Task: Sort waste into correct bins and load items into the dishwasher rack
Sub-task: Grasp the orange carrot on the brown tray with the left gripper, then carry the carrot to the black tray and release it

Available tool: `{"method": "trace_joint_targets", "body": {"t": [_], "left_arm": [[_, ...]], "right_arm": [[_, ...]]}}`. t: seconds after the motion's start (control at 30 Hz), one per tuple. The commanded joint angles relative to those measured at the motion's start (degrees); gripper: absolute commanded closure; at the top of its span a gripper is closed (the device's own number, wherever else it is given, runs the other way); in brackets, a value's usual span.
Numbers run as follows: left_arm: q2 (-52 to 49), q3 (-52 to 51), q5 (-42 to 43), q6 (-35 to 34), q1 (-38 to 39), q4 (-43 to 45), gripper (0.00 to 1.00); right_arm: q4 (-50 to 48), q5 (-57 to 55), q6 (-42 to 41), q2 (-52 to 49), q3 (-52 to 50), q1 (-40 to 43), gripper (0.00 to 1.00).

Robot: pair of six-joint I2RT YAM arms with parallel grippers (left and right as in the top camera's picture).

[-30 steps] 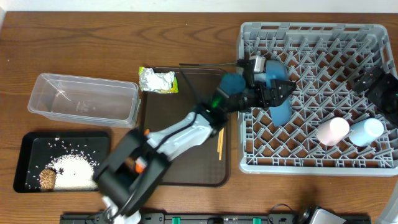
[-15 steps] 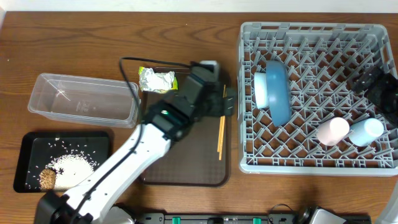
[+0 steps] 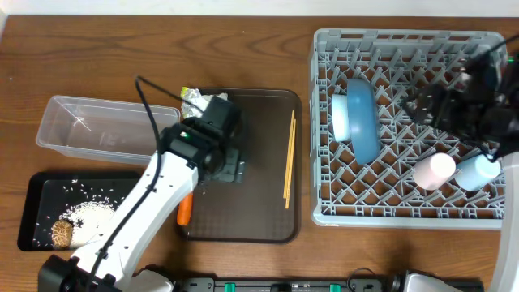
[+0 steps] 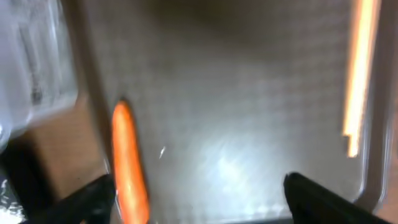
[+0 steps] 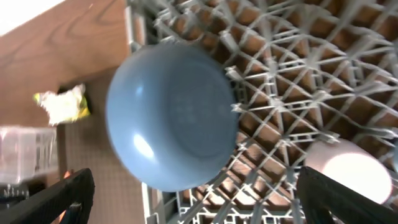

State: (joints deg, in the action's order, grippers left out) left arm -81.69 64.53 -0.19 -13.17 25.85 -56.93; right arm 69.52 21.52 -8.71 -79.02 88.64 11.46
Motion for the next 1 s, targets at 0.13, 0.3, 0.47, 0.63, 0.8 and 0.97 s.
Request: {"method": "trace_joint_targets", "body": {"t": [0.13,0.3,0.47,0.63,0.8,0.97], "left_arm": [[0.0,-7.8,-1.0,-2.7,-2.5,-2.6,0.20],[0.0,-15.8,-6.4,-6.2,-4.6,3.5,0.25],[-0.5,-21.1,-6.5,-6.2,-6.1,9.9,0.35],[-1.1,-23.0,-6.0,-6.2,-6.5,12.7,0.43],[-2.3,-23.1,-3.4,-6.0,-6.5,13.4,0.48],[-5.7,-23.1,-1.0,-6.0,-6.5,14.4,0.55]], "right_arm": [[0.1,0.5,1.5,0.3,0.2,-4.5,0.04],[0.1,0.5,1.5,0.3,0.2,-4.8,0.04],[-0.1,0.5,1.5,0.3,0.2,-4.8,0.04],[-0.1,0.3,1.5,0.3,0.2,-4.8,0.04],[-0.5,0.3,1.5,0.3,0.2,-4.8,0.03],[-0.8,0.1,1.5,0.3,0.2,-4.8,0.03]]}}
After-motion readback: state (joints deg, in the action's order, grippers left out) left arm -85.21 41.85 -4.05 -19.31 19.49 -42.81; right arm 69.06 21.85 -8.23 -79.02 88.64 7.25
